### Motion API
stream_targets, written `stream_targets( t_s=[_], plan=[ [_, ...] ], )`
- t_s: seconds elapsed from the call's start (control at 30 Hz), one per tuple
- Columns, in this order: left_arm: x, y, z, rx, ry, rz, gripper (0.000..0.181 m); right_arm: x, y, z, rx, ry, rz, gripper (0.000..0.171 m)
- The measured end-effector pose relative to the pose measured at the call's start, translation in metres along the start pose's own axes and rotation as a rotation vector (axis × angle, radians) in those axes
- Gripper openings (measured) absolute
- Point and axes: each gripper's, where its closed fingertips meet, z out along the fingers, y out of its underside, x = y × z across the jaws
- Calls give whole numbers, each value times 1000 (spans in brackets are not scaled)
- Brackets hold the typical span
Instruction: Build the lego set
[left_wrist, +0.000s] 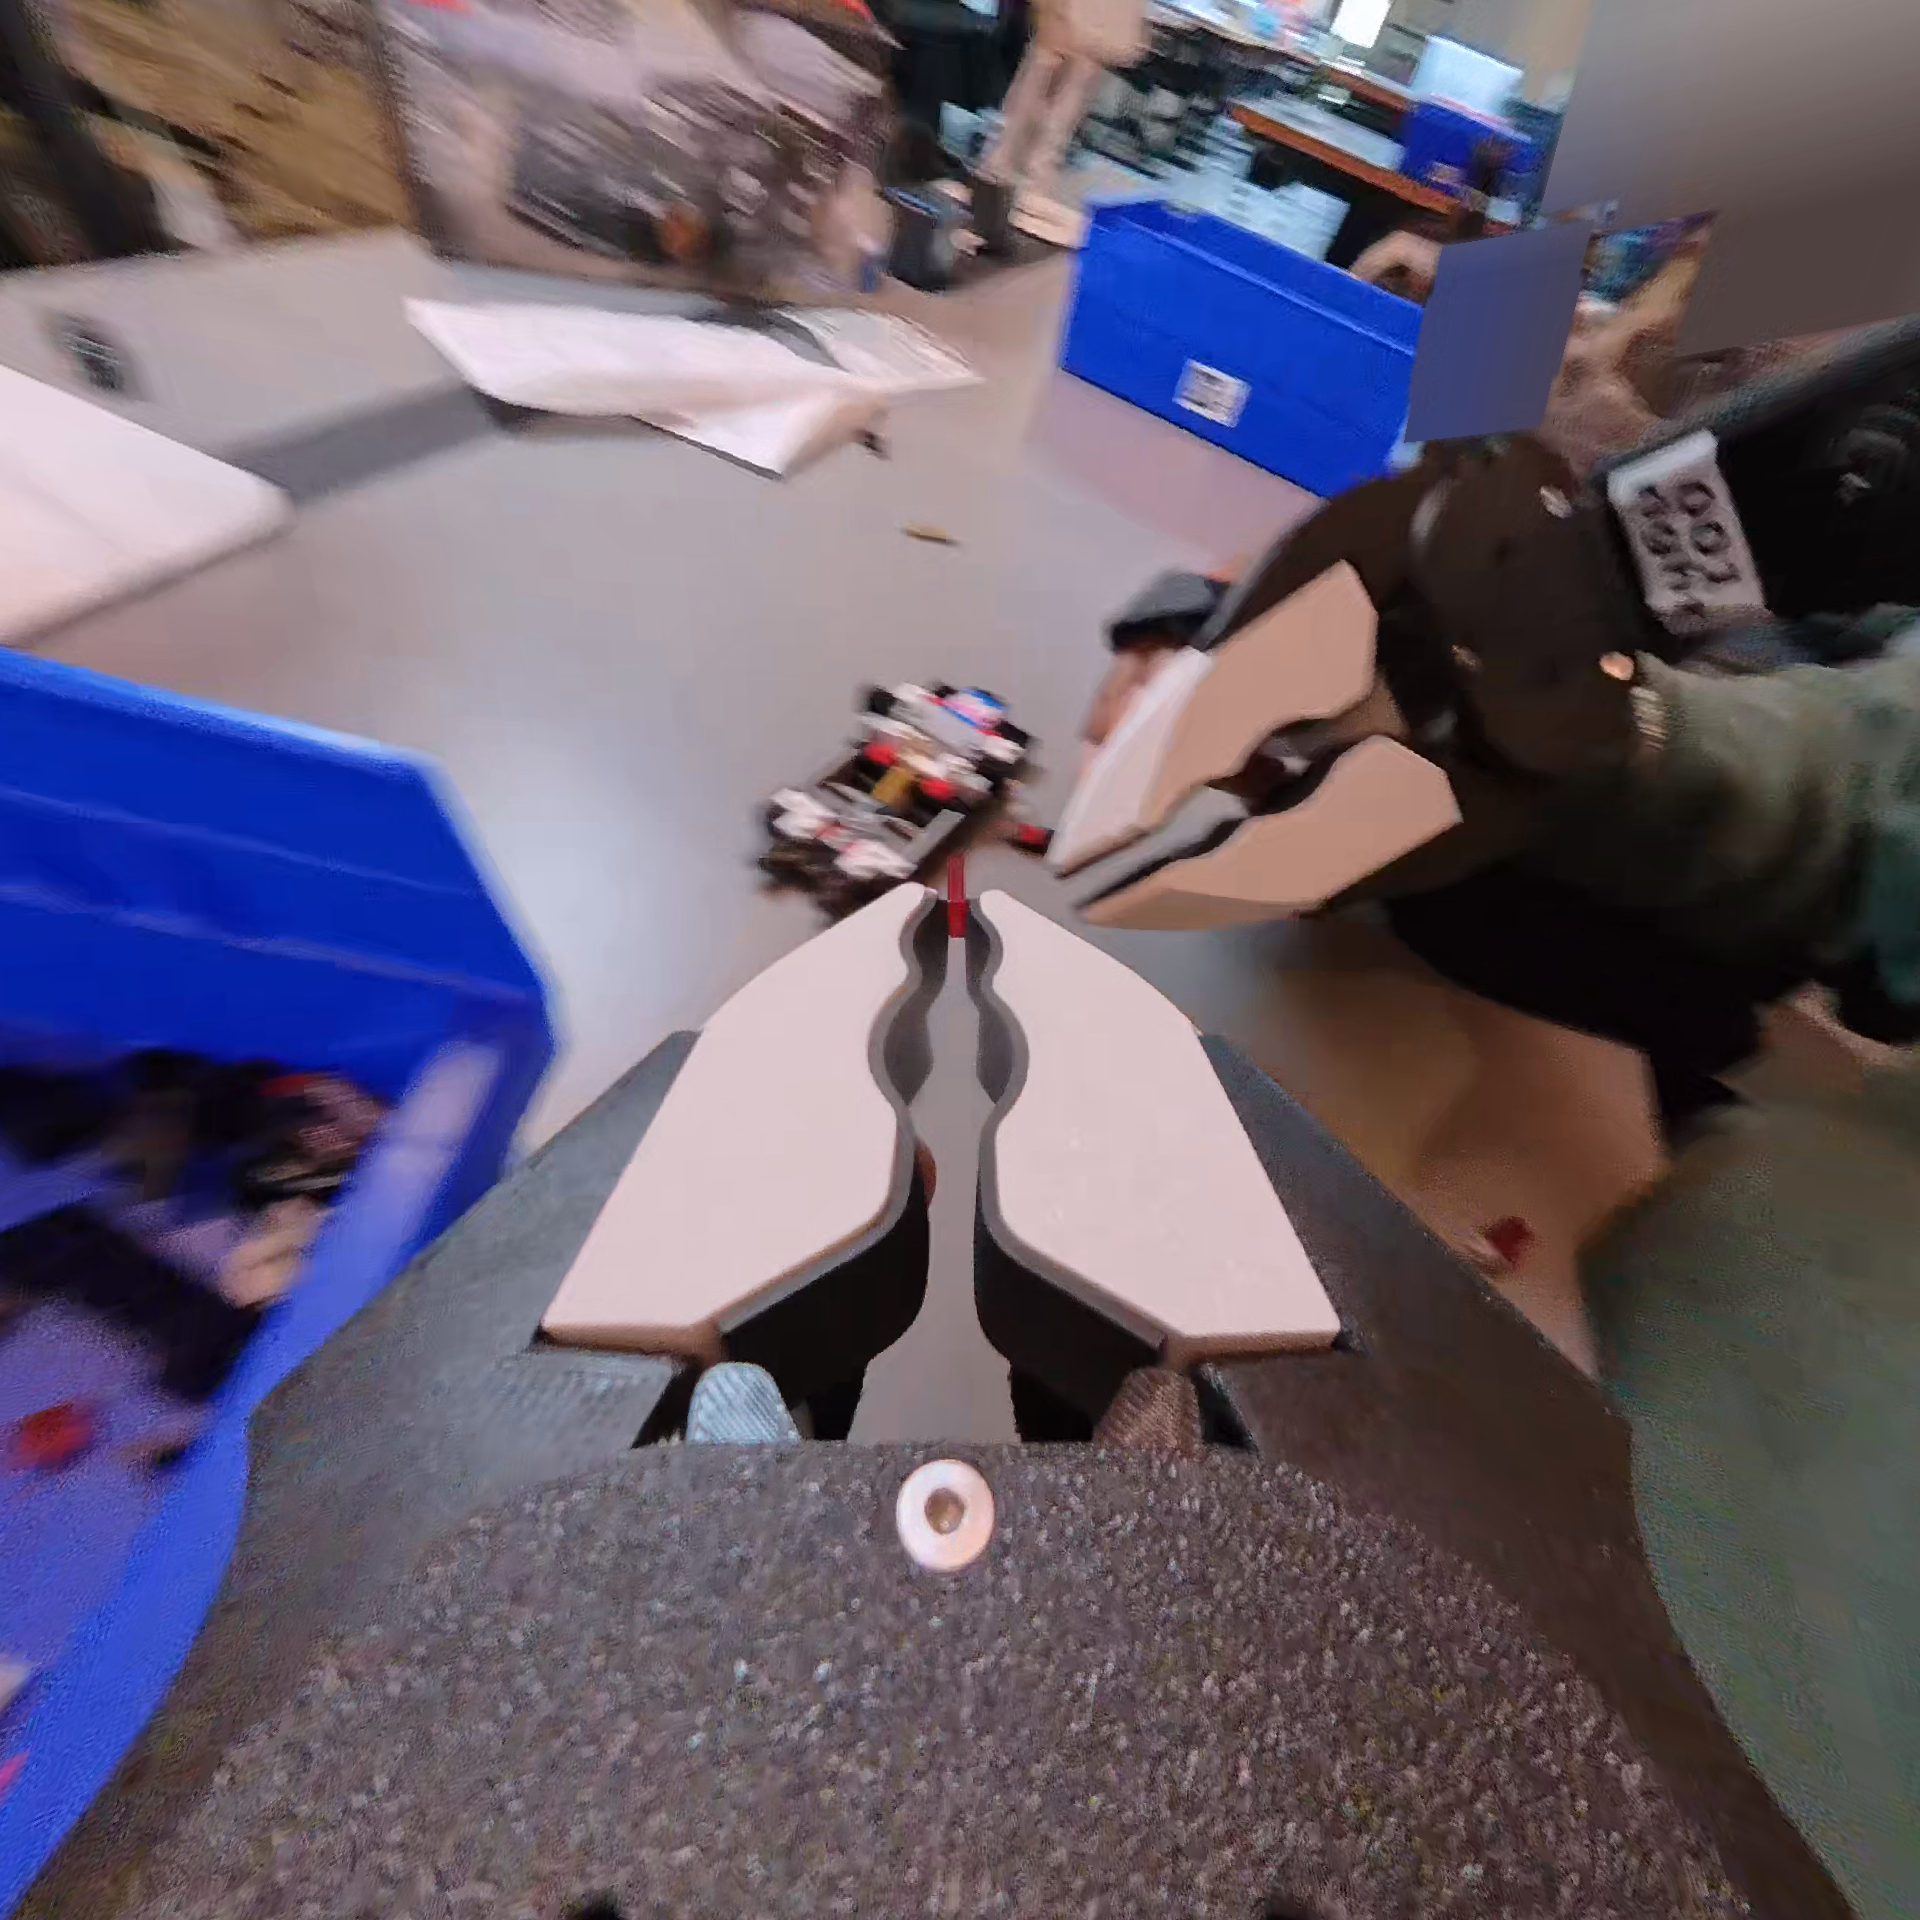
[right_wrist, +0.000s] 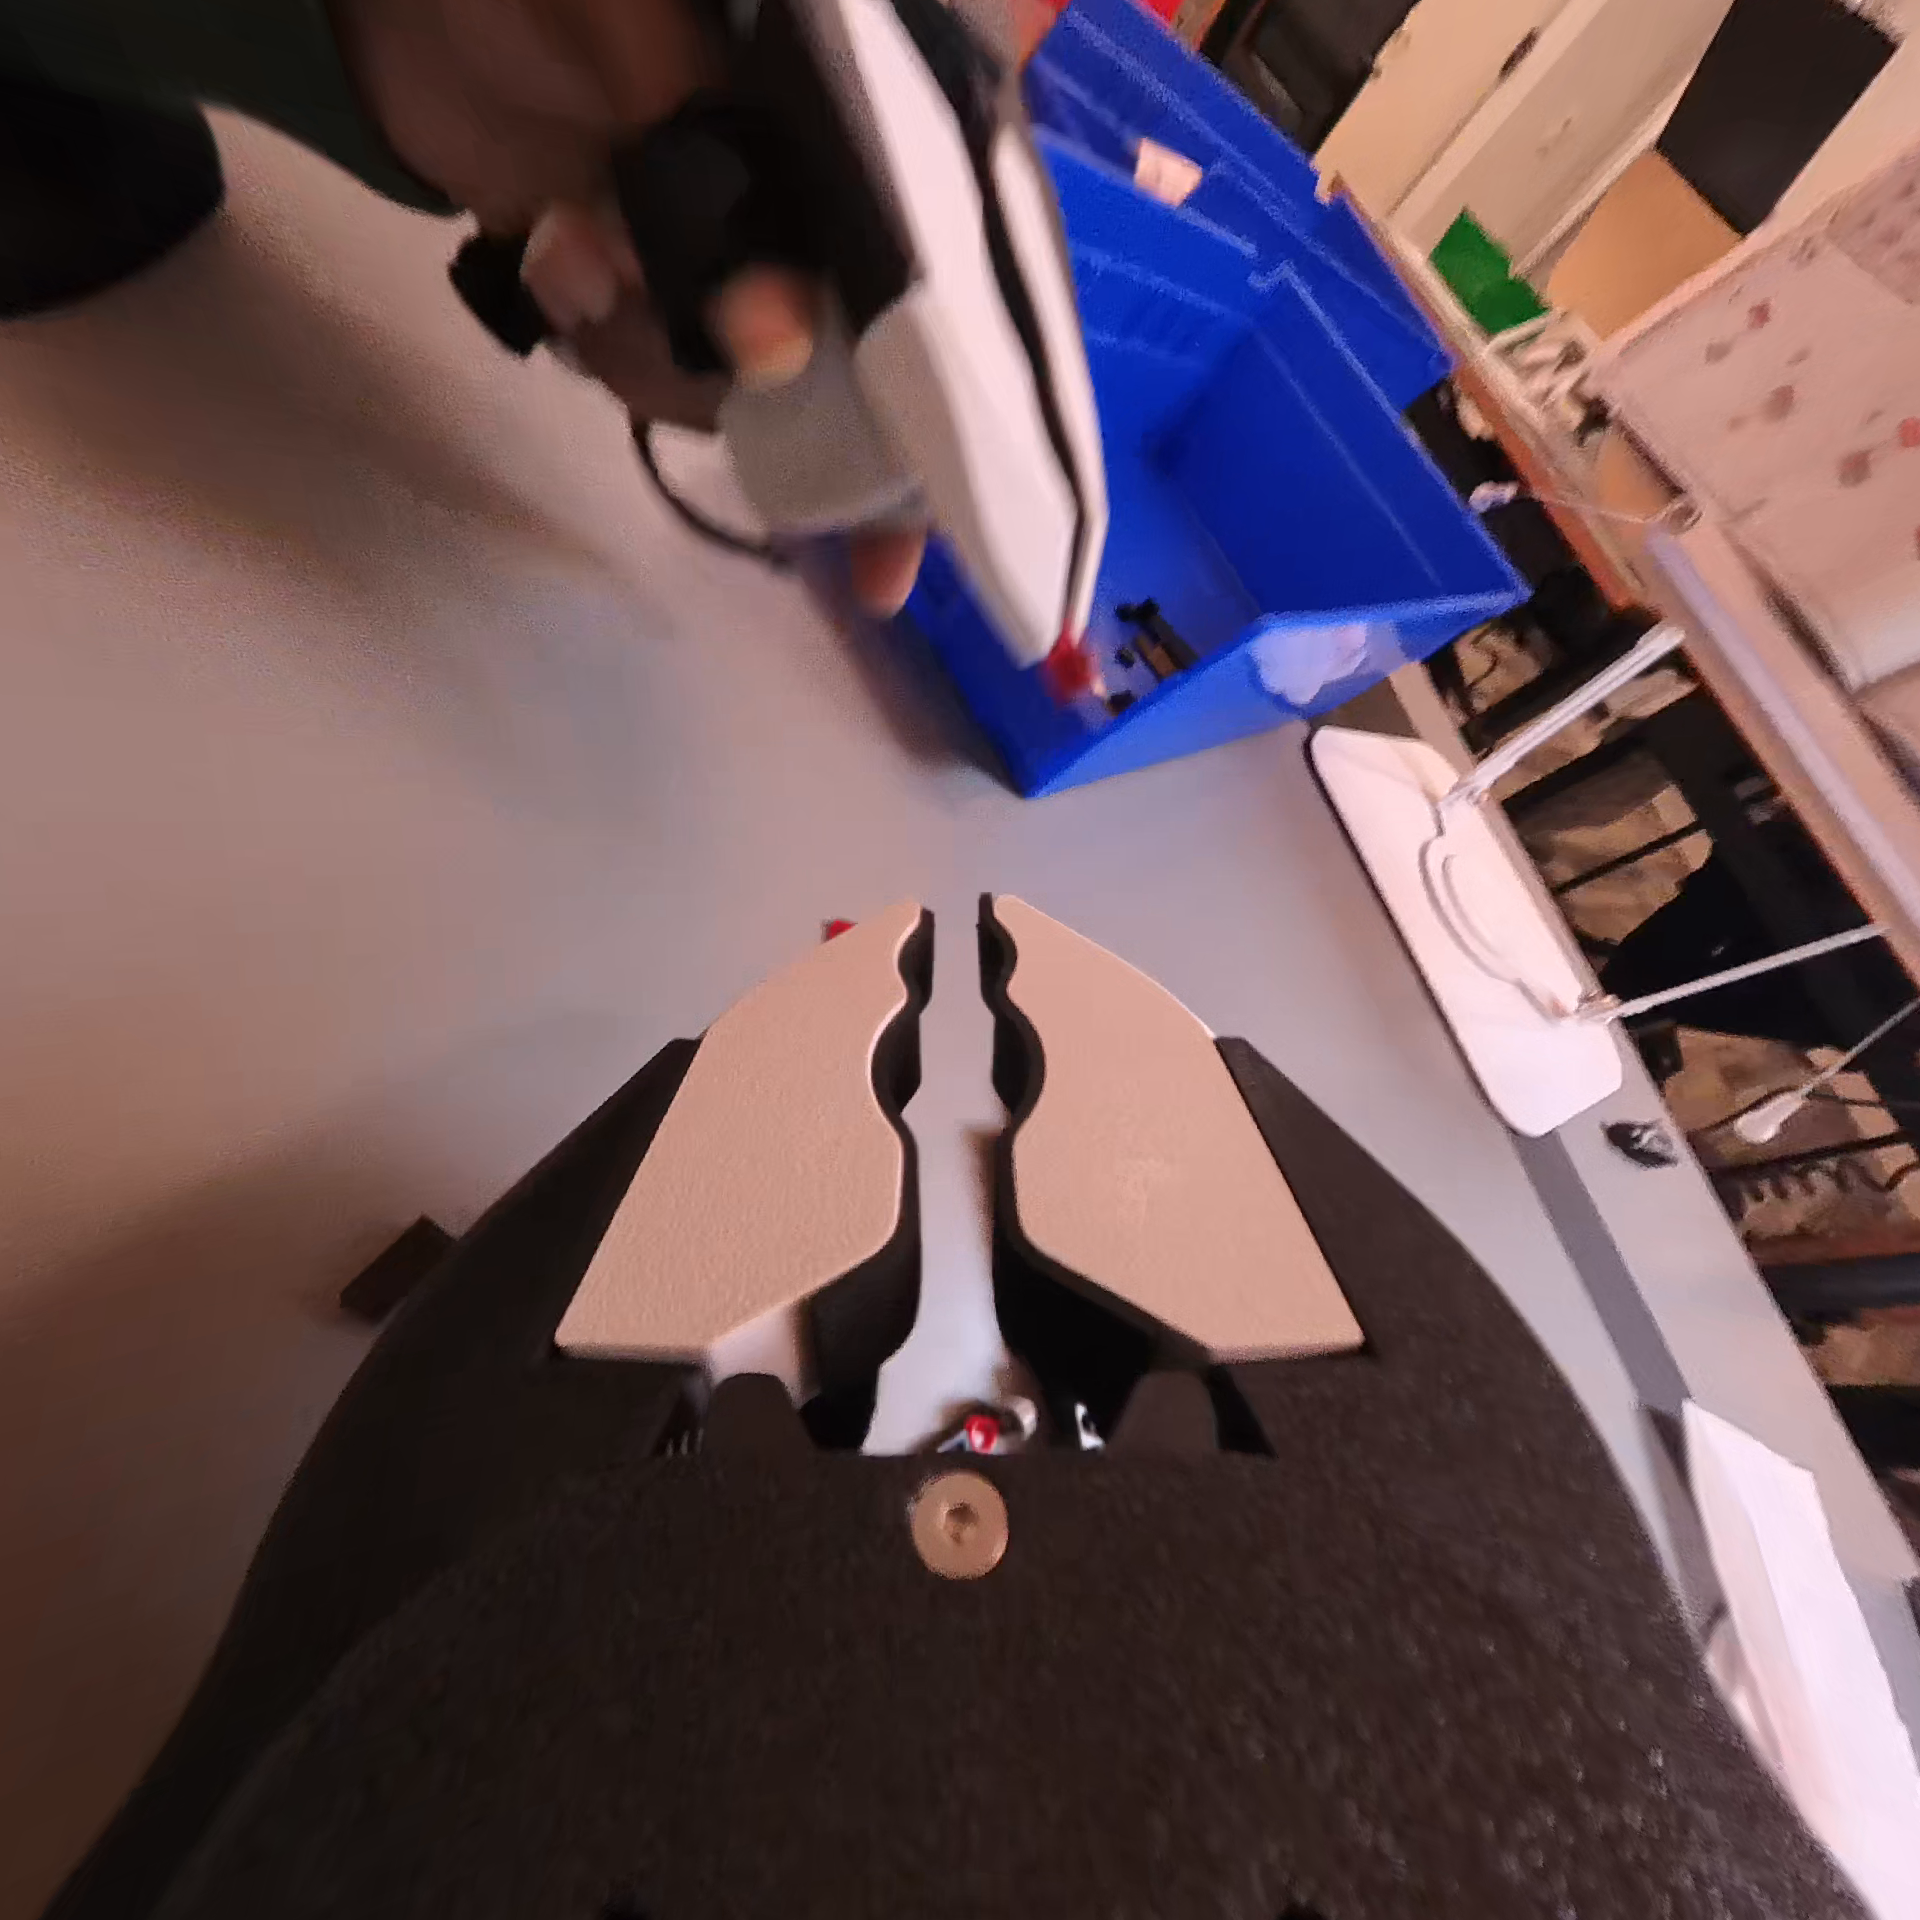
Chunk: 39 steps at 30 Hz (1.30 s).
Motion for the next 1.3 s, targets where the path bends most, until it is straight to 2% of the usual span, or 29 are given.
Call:
stream_targets(
  t_s=[0.1,0.17,0.2,0.23,0.3,0.53,0.63,0.73,0.8,0.87,0.93,1.0,1.07,1.13,1.17,1.2,1.3],
  plan=[
    [-60,-9,-29,12,-362,56,3,-5,18,7,-76,-59,60,15],
    [-90,3,-42,-67,-535,50,9,-13,23,12,-95,-107,94,15],
    [-98,15,-43,-132,-556,34,34,-15,25,13,-103,-121,102,15],
    [-103,26,-43,-193,-569,26,48,-17,26,15,-111,-128,100,15],
    [-107,36,-41,-245,-589,69,56,-19,28,17,-121,-135,91,15],
    [-108,39,-40,-304,-627,238,58,-18,30,17,-117,-141,118,14],
    [-107,45,-39,-357,-626,291,49,-18,30,17,-119,-142,122,14],
    [-102,51,-35,-436,-601,472,38,-18,30,17,-118,-145,118,14],
    [-99,51,-31,-459,-615,596,40,-18,30,16,-116,-145,119,14],
    [-97,40,-29,-417,-656,691,41,-17,29,15,-111,-141,122,14],
    [-82,27,-21,-312,-607,720,35,-15,29,14,-107,-139,135,13],
    [-54,30,-5,-253,-439,659,27,-13,30,13,-107,-140,150,13],
    [-29,53,13,-304,-250,555,28,-11,31,13,-109,-140,162,14],
    [-15,79,27,-402,-136,476,31,-10,32,13,-110,-142,165,14],
    [-14,89,32,-447,-115,446,34,-10,32,13,-112,-143,163,13],
    [-12,88,37,-436,-93,408,30,-11,32,13,-114,-143,160,13],
    [-11,89,43,-493,-42,300,33,-11,33,11,-119,-146,152,13]
  ],
)
